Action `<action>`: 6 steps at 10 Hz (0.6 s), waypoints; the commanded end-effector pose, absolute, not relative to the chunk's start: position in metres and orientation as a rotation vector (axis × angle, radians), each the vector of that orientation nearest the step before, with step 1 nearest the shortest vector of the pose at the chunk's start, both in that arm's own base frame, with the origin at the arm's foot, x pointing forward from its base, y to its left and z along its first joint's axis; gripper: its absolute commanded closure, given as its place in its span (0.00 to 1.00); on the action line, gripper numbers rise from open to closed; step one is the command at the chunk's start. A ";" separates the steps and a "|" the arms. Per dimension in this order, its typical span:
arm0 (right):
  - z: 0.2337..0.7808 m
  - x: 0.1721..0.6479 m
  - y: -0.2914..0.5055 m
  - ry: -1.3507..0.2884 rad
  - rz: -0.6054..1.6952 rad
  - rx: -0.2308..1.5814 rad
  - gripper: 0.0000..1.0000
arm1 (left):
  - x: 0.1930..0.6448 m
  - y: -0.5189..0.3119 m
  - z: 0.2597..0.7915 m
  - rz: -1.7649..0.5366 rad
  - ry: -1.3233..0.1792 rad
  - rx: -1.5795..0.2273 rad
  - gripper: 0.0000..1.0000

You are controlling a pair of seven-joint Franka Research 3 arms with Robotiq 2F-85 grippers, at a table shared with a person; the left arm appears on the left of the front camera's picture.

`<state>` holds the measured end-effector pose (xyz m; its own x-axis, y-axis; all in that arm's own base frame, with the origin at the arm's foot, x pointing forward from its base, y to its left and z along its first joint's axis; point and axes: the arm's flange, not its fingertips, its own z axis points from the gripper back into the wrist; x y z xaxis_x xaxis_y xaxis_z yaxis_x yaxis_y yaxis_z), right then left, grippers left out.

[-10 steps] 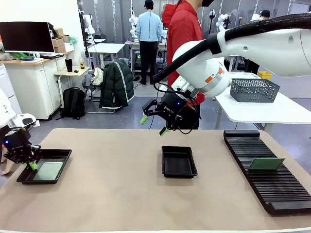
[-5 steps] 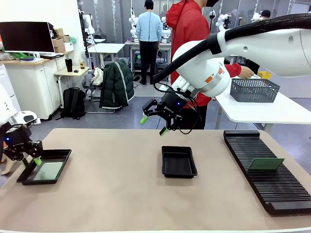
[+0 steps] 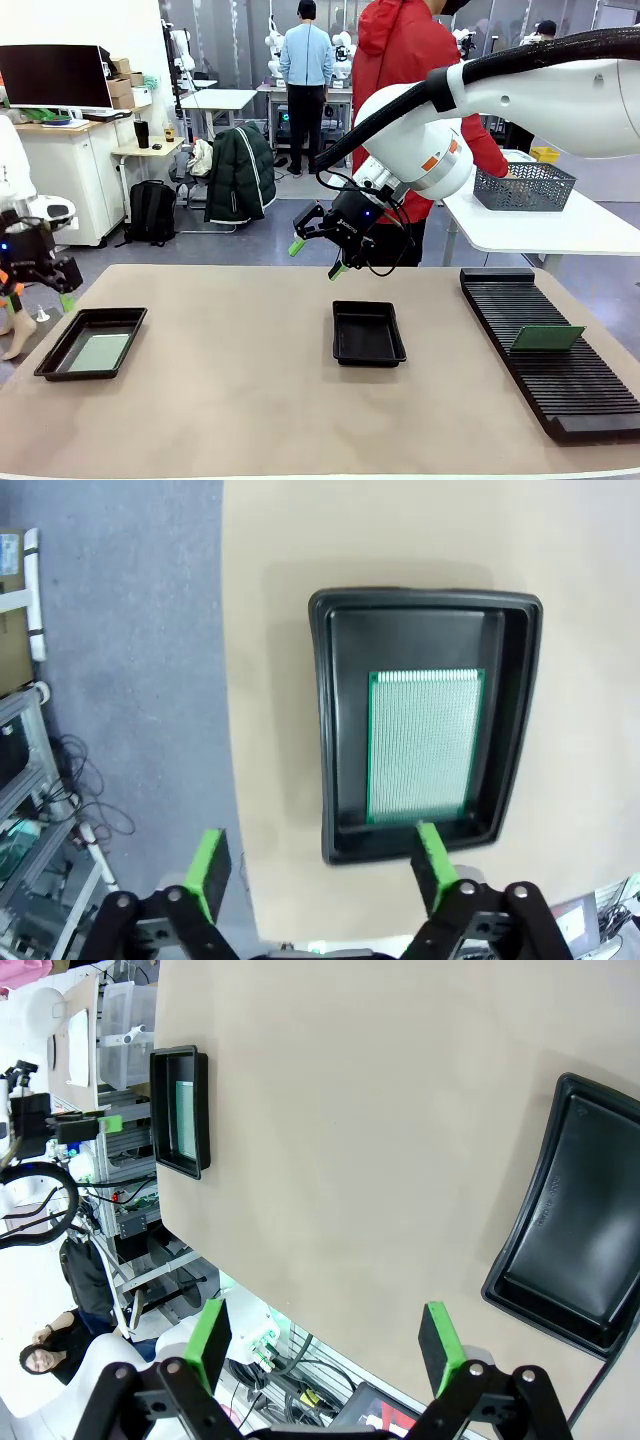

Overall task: Inspect and transfer BCBs to ESD trays.
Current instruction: Pick up the ESD tray and place it on the left side of the table.

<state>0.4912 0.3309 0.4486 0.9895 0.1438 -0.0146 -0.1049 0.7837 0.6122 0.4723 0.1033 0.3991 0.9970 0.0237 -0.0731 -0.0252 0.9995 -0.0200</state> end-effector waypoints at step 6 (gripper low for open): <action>0.448 0.490 0.332 0.060 0.124 0.636 0.00 | 0.473 0.092 0.508 -0.003 0.076 0.032 0.00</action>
<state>0.4912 0.3309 0.4485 0.9895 0.1438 -0.0147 -0.1048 0.7838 0.6122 0.4740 0.0946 0.5011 0.9972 0.0023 -0.0742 -0.0010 0.9998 0.0180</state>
